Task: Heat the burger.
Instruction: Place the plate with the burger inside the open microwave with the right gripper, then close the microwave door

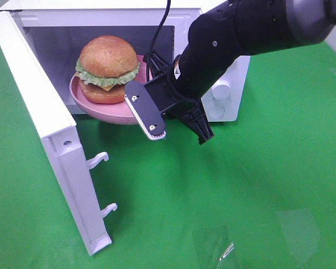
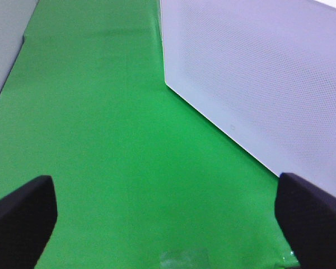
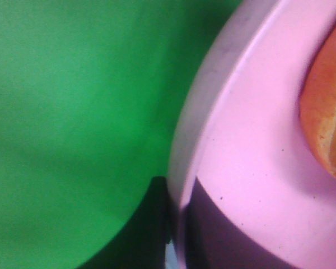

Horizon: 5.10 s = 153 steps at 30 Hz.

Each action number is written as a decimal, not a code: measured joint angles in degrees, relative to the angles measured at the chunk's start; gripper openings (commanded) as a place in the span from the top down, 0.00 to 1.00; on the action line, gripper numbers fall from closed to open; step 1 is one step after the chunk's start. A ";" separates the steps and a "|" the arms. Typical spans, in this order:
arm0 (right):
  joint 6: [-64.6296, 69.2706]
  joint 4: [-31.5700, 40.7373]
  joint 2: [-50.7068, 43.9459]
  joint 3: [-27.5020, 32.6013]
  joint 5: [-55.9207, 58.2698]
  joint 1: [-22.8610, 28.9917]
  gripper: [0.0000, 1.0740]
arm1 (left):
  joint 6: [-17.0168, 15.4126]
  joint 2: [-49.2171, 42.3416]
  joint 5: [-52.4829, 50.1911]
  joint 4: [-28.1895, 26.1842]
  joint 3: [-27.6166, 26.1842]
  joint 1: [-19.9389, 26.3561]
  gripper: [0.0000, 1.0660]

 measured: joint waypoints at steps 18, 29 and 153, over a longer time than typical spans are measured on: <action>4.93 -0.52 6.88 -12.38 6.82 0.11 1.00 | 0.00 0.00 0.00 0.00 0.00 0.00 0.08; 9.45 -1.55 11.17 -18.96 9.45 0.11 1.00 | 0.00 0.00 0.00 0.00 0.00 0.00 0.08; 31.80 -5.21 7.33 -12.38 6.42 2.81 0.32 | 0.00 0.00 0.00 0.00 0.00 0.00 0.08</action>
